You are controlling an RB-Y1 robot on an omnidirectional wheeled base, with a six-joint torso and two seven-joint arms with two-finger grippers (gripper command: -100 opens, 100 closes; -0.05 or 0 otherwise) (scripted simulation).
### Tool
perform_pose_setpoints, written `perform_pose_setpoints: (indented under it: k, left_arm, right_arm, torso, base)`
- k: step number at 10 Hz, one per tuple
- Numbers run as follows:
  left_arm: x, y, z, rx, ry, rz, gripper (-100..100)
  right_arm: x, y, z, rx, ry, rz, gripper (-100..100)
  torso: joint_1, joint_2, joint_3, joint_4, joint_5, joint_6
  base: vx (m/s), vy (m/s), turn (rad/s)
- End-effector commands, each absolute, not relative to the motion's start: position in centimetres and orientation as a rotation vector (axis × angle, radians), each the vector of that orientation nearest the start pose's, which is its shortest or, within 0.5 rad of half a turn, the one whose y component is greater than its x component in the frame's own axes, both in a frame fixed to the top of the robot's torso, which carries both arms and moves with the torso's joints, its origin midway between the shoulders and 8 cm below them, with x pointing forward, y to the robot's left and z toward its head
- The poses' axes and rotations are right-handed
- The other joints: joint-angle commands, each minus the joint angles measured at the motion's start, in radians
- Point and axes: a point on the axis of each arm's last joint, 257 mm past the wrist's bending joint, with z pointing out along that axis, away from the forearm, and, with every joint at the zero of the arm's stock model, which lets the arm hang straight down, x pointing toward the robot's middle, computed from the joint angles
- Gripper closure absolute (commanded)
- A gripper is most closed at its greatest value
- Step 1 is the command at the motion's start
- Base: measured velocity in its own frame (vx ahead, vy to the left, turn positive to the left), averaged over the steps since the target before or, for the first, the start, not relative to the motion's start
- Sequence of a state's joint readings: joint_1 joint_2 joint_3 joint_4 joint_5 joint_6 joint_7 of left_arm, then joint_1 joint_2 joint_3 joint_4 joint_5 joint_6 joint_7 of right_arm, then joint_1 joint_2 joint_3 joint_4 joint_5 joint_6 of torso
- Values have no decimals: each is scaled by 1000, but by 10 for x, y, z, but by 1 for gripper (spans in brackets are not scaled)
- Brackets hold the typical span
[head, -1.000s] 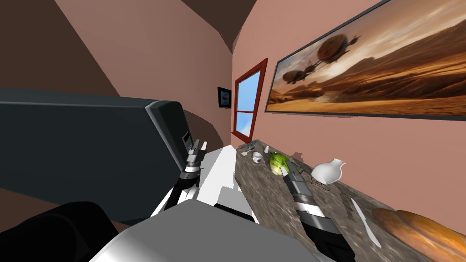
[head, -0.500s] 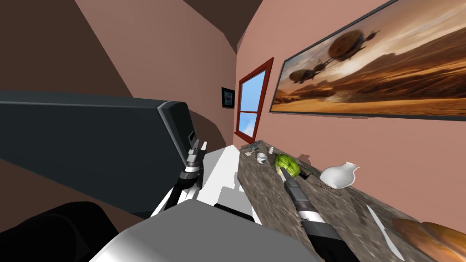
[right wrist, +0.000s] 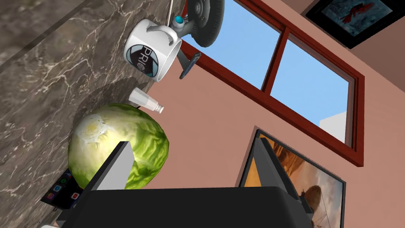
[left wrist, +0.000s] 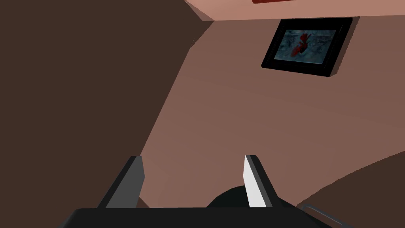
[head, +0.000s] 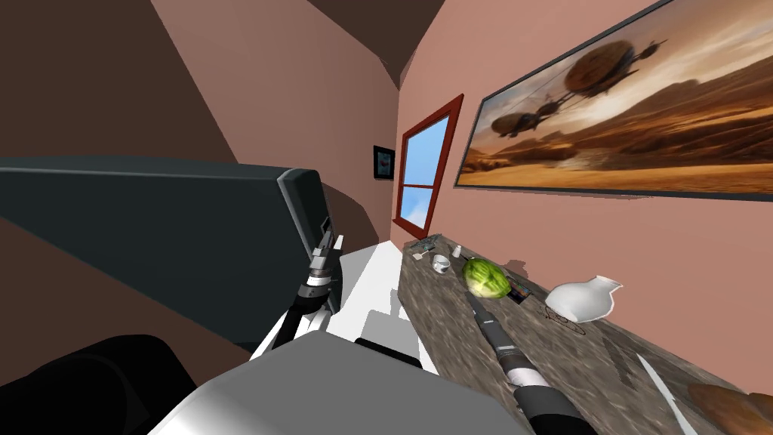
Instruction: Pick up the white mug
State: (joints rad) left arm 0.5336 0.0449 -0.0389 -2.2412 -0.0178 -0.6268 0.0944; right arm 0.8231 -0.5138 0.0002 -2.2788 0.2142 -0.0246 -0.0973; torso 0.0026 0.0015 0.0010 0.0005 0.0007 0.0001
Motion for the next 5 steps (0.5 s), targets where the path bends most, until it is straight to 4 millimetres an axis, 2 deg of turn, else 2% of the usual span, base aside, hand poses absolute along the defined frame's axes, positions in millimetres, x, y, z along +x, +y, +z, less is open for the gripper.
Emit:
perform_pose_setpoints:
  k: [1, 2, 3, 4, 5]
  left_arm:
    - [329, 261, 19, -609, 600, -1426, 0]
    - [329, 261, 19, -609, 600, -1426, 0]
    - [329, 261, 19, -609, 600, -1426, 0]
    - [329, 261, 19, -609, 600, -1426, 0]
    - [329, 261, 19, -609, 600, -1426, 0]
  right_arm:
    - [309, -325, -226, 776, 1687, 690, -100]
    - [309, -328, -229, 776, 1704, 674, -100]
    - [295, -337, -247, 761, 1778, 601, -100]
    - [294, -341, -251, 762, 1797, 577, -100]
    - [278, -352, -269, 747, 1871, 495, -100]
  torso:
    - [0, 0, 0, 0, 0, 0]
    - [1, 0, 0, 0, 0, 0]
    - [0, 0, 0, 0, 0, 0]
    - [1, 0, 0, 0, 0, 0]
    - [0, 0, 0, 0, 0, 0]
  base:
    - [-10, 65, 123]
    - [-10, 54, 41]
    - [-14, 63, 105]
    - [-7, 51, 60]
    - [-8, 67, 111]
